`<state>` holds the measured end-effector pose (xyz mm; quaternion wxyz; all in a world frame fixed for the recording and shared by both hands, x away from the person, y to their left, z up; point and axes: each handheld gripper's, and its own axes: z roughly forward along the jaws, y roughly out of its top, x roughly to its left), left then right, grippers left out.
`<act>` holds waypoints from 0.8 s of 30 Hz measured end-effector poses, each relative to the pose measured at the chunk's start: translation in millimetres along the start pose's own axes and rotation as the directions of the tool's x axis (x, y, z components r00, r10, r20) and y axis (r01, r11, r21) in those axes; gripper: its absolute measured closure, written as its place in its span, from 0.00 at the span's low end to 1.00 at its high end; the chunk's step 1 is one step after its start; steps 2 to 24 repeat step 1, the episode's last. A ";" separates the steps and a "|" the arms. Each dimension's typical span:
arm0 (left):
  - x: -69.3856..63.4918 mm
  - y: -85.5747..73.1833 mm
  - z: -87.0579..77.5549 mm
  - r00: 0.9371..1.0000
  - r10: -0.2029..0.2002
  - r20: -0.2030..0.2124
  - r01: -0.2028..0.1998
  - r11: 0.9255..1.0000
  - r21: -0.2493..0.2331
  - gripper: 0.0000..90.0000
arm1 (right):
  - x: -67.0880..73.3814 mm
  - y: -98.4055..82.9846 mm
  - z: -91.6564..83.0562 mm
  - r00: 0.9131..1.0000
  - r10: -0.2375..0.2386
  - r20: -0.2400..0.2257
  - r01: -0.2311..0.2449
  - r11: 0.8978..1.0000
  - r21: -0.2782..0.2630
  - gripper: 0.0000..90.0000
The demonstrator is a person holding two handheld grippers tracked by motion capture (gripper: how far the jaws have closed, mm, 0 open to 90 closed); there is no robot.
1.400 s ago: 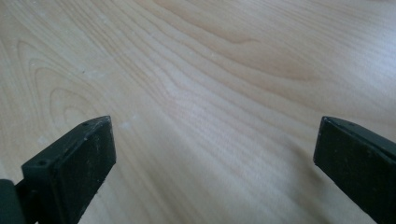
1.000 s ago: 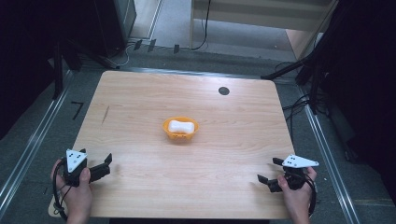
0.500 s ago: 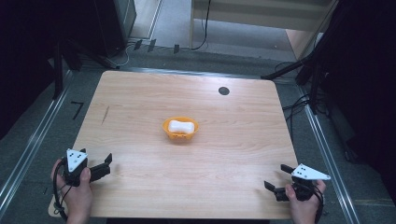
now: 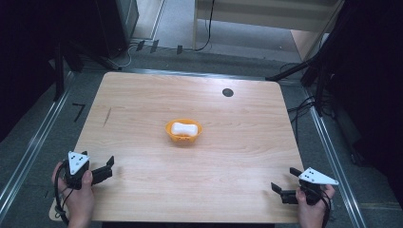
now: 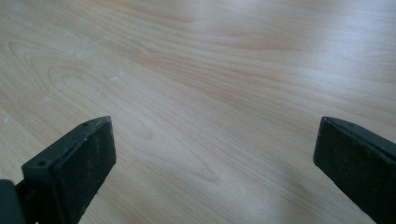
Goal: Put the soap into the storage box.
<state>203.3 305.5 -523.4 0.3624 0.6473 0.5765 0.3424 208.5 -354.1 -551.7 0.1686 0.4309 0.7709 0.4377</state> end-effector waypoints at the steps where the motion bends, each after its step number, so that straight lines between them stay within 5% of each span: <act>1: 0.0 0.0 0.1 1.000 -0.001 0.001 0.001 1.000 0.001 0.08 | 0.8 0.3 0.6 1.000 -0.011 0.006 0.011 1.000 0.006 0.00; 24: 0.0 0.0 0.1 1.000 -0.001 0.001 0.001 1.000 0.001 0.08 | 0.8 0.3 0.6 1.000 -0.011 0.006 0.011 1.000 0.006 0.00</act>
